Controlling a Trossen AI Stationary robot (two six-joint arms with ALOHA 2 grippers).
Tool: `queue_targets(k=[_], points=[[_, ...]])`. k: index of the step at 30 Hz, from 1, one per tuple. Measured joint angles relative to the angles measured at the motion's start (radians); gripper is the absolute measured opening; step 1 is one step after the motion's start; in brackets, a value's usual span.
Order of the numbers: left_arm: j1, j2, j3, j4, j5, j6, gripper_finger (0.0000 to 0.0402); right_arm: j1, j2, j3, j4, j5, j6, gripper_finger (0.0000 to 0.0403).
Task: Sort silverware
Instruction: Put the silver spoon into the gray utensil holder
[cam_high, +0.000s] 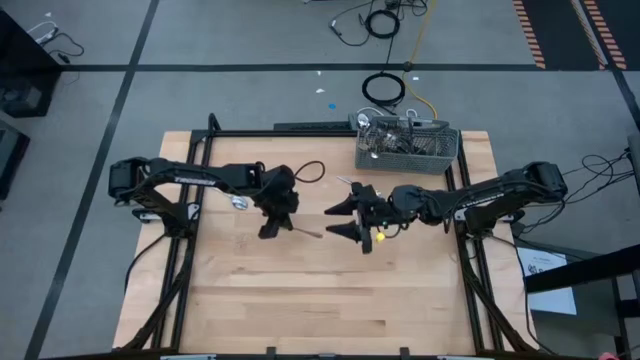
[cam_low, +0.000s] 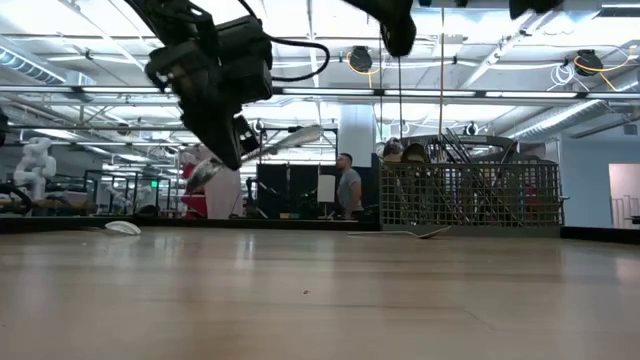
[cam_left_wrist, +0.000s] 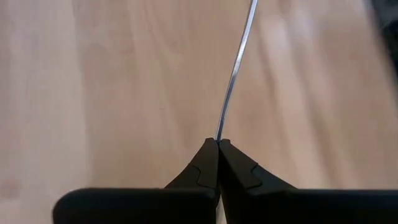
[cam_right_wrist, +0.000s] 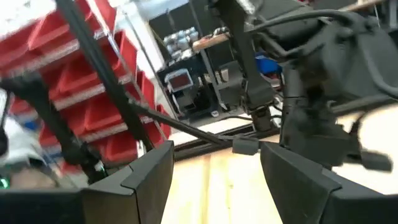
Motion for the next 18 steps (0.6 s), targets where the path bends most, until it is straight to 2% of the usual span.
queue_targets(k=[2,5,11,14,18], points=[[0.002,-0.004,0.000,0.020,0.054,-0.106,0.0006,0.014,0.000,0.035,-0.055,0.005,-0.071,0.0231],[0.001,-0.003,0.001,0.077,0.134,-0.256,0.0006,0.032,0.000,0.097,-0.200,0.071,-0.194,0.0231],[0.018,-0.003,0.001,0.335,0.263,-0.620,0.0006,0.079,0.003,0.232,-0.519,0.236,-0.367,0.0231],[0.039,-0.003,0.001,0.455,0.274,-0.807,0.0006,0.132,0.003,0.313,-0.612,0.383,-0.509,0.0231],[0.062,-0.003,0.001,0.552,0.265,-1.003,0.0006,0.192,0.033,0.439,-0.735,0.521,-0.701,0.0231]])
